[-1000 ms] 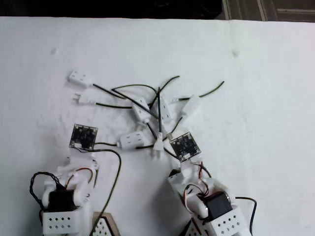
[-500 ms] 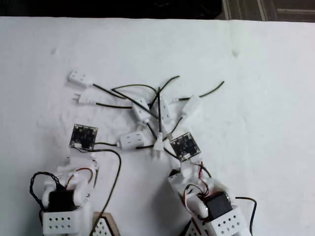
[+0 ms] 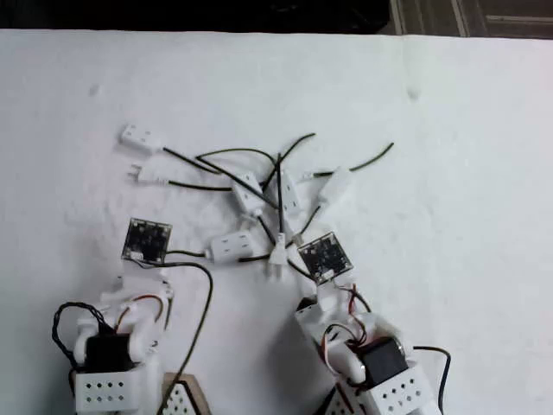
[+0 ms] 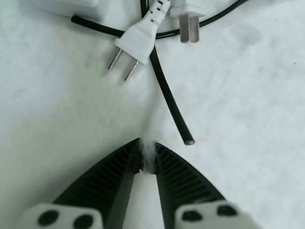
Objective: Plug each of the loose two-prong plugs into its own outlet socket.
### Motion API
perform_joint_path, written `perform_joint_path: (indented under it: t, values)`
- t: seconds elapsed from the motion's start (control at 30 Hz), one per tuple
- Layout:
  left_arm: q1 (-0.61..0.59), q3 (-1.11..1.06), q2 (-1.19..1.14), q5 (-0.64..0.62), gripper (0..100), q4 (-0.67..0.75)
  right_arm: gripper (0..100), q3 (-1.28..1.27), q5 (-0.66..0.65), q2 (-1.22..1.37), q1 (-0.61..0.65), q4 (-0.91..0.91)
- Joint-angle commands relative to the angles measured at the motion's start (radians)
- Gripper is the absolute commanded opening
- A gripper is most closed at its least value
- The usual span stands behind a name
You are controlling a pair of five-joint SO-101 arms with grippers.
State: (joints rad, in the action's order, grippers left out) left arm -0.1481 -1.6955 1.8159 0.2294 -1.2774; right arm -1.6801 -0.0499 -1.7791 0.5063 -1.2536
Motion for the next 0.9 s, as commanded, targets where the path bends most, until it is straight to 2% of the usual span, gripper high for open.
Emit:
perform_joint_path:
  t: [0.0, 0.43, 0.63, 0.87]
  values:
    - [0.002, 0.003, 0.004, 0.006, 6, -0.005, 2.0, -0.011, 0.002, -0.008, 0.002, -0.007]
    - [-0.001, 0.009, 0.004, 0.008, 6, -0.008, 2.0, -0.011, 0.002, -0.008, 0.002, -0.007]
    - [-0.018, 0.164, 0.005, 0.008, 6, -0.011, 2.0, -0.011, 0.002, -0.008, 0.002, -0.007]
    - [-0.016, 0.330, 0.005, 0.008, 6, 0.086, 2.0, -0.011, 0.002, -0.008, 0.002, -0.007]
